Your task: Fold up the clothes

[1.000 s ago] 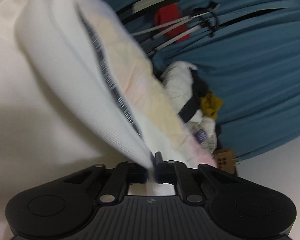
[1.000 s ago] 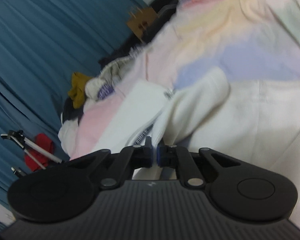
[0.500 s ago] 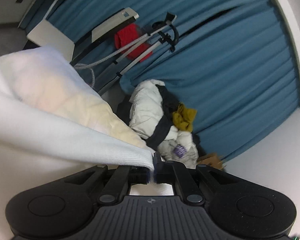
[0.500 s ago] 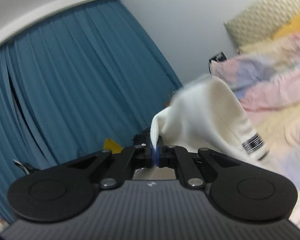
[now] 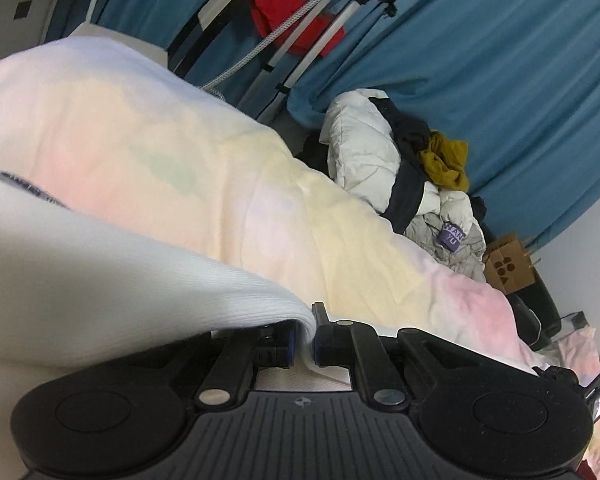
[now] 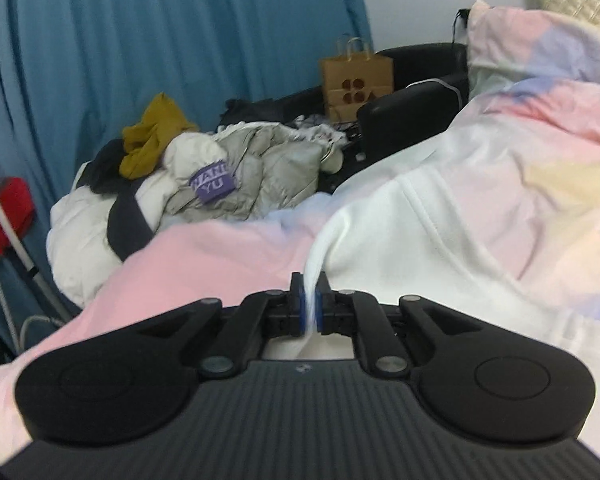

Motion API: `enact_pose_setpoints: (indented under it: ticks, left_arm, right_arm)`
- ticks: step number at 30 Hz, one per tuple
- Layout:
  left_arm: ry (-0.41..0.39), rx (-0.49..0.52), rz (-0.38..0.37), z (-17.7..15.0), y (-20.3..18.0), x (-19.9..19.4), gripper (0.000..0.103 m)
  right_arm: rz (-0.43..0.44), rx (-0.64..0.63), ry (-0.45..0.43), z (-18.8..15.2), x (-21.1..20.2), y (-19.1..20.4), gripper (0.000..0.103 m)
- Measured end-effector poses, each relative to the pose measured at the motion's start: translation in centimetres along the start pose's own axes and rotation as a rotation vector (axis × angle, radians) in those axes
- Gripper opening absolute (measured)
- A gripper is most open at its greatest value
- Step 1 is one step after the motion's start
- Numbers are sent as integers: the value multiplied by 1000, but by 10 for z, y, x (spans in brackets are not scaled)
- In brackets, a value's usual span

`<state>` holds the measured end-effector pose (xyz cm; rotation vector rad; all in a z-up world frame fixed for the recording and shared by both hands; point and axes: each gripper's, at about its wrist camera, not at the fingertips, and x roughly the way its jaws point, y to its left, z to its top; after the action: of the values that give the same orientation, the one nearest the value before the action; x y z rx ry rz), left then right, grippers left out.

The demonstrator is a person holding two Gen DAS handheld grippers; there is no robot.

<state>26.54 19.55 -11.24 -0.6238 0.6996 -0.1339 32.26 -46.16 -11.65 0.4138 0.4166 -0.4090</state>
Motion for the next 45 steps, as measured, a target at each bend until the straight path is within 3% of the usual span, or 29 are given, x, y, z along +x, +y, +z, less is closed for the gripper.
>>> enact_pose_setpoints:
  ticks: [3, 7, 8, 13, 17, 20, 24, 27, 28, 29, 33, 41, 45]
  left_arm:
    - [-19, 12, -29, -3, -2, -7, 21]
    - [-29, 42, -100, -14, -12, -24, 44]
    - [-28, 48, -124, -18, -15, -29, 44]
    - [-11, 130, -156, -41, -35, -54, 49]
    - [17, 295, -126, -70, -59, -70, 49]
    - [27, 470, -117, -99, -82, -82, 50]
    - [43, 647, -128, -137, -109, -80, 51]
    - [48, 745, -94, -162, -120, -69, 51]
    - [48, 779, -73, -170, -123, -64, 51]
    - [49, 813, -52, -178, -126, -59, 51]
    - [65, 903, 3, -198, -129, -43, 51]
    - [-27, 1044, 105, -214, -144, -26, 52]
    - [-33, 1101, 138, -215, -155, -4, 50]
  right_arm:
    - [82, 70, 9, 1, -18, -16, 15]
    - [137, 143, -18, -4, -58, -34, 55]
    - [144, 170, -28, -8, -71, -40, 61]
    - [126, 333, 0, -35, -135, -74, 63]
    - [22, 396, 118, -56, -156, -95, 63]
    - [58, 465, 201, -67, -146, -111, 63]
    - [151, 569, 230, -82, -117, -133, 58]
    - [140, 510, 190, -76, -105, -136, 35]
    - [125, 470, 189, -72, -102, -135, 15]
    - [125, 440, 188, -68, -101, -133, 8]
    - [154, 393, 116, -52, -117, -127, 6]
    - [138, 307, 8, -29, -143, -120, 5]
    - [97, 326, 107, -55, -119, -133, 5]
